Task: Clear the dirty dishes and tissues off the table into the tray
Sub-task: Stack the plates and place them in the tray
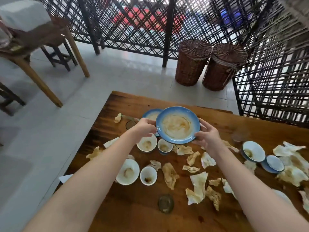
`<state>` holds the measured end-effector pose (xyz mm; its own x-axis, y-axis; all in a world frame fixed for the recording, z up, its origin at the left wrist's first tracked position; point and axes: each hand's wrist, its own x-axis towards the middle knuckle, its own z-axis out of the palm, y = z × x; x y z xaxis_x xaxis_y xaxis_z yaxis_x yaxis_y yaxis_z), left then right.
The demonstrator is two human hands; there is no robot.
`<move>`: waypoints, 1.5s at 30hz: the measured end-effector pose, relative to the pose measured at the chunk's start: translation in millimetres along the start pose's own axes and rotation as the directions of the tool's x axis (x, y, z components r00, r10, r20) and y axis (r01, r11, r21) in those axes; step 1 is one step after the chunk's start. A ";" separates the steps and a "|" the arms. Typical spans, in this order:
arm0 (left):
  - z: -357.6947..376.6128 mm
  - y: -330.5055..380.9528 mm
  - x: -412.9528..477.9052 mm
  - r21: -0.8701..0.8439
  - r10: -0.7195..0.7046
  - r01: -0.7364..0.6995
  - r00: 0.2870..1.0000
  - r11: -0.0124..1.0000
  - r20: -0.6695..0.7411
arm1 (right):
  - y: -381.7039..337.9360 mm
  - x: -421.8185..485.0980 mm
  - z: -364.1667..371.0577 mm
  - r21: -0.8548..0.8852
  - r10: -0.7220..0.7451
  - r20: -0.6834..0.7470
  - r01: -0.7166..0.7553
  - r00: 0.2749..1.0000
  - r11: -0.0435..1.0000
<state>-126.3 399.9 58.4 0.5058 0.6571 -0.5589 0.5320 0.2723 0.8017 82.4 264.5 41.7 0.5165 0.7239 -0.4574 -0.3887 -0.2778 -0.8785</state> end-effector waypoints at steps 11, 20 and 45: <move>-56.8 -12.3 99.5 0.189 0.051 -0.043 0.998 0.981 -0.034 | 31.9 77.8 45.3 0.089 0.052 -0.034 -0.049 0.998 0.995; -95.8 -43.6 142.1 0.256 0.055 -0.036 0.996 0.966 -0.066 | 57.9 99.7 53.0 0.140 0.127 -0.067 -0.116 0.990 0.983; -168.9 -88.8 133.8 0.221 -0.079 0.129 0.972 0.967 -0.223 | 69.2 115.9 70.1 0.091 0.168 -0.097 -0.160 0.981 0.983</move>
<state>-220.5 582.3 -51.8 0.2978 0.7740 -0.5588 0.7298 0.1927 0.6559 62.0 373.5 -62.4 0.5155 0.6017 -0.6101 -0.5341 -0.3312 -0.7779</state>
